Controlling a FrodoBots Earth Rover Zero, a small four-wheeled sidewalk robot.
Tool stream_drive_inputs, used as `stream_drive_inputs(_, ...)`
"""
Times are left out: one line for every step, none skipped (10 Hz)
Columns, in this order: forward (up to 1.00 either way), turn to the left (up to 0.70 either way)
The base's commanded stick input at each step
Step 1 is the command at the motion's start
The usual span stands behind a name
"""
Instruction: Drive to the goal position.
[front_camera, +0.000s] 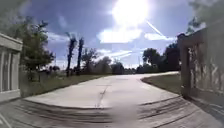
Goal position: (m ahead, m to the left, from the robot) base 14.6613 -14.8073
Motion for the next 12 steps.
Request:
stream_drive_inputs(0.85, 0.00)
stream_drive_inputs(0.85, 0.00)
stream_drive_inputs(0.85, 0.00)
stream_drive_inputs(0.85, 0.00)
stream_drive_inputs(0.85, 0.00)
stream_drive_inputs(0.85, 0.00)
stream_drive_inputs(0.85, 0.00)
stream_drive_inputs(0.85, 0.00)
stream_drive_inputs(0.85, 0.00)
stream_drive_inputs(0.85, 0.00)
stream_drive_inputs(0.85, 0.00)
stream_drive_inputs(0.85, 0.00)
